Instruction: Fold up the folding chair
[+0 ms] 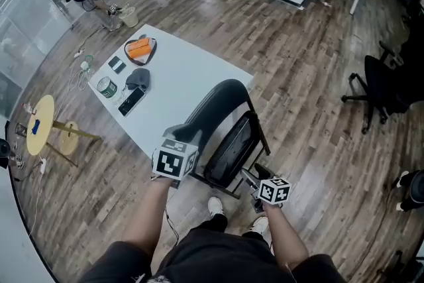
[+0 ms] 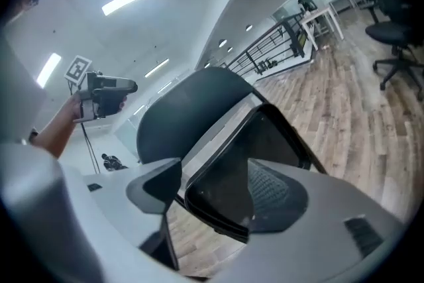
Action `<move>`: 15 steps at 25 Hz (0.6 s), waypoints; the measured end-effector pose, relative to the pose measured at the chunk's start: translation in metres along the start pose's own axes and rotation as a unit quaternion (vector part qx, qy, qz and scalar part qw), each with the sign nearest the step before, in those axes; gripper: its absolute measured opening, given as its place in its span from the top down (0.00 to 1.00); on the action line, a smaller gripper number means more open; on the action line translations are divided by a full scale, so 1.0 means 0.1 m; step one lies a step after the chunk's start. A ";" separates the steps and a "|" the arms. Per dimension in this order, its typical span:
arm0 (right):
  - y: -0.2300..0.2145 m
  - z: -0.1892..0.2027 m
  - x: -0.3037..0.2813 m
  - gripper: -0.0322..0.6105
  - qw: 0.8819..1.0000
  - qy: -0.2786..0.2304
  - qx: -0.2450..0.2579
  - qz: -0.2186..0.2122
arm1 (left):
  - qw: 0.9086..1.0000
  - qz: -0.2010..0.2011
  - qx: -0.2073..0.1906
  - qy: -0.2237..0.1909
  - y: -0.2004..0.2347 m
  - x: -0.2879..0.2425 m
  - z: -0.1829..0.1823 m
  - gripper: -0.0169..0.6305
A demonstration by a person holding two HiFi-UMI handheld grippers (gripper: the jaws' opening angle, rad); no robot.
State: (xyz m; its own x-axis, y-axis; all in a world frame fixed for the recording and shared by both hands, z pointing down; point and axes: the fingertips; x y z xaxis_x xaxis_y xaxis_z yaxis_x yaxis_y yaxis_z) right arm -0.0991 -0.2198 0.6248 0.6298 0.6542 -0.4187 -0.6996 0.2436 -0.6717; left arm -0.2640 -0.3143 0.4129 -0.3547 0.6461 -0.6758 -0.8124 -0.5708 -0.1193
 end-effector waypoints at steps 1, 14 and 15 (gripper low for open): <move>-0.02 -0.07 0.15 0.44 1.000 -0.016 0.012 0.017 | 1.000 0.003 0.006 -0.014 -0.19 0.03 -0.03 0.82; -0.09 -0.92 2.21 0.93 0.955 -0.228 0.129 0.140 | 0.976 0.080 0.099 -0.174 -2.29 0.19 -0.29 0.97; -0.02 -0.93 2.34 0.93 0.950 -0.239 0.142 0.139 | 0.974 0.083 0.100 -0.186 -2.40 0.21 -0.30 0.97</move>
State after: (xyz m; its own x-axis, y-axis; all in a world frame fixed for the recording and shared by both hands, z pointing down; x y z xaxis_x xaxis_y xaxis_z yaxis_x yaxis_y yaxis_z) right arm 0.0807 -0.1340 0.4718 0.2296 0.9556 -0.1845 -0.9220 0.1529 -0.3556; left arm -0.0630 -0.1789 0.4050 -0.6024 0.7127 -0.3593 -0.7897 -0.5977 0.1385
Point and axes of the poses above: the fingertips, and each gripper's own axes: x backward along the fingers, y to its left, z out of its underside, and after that the axes turned 6 degrees about -x, right-handed
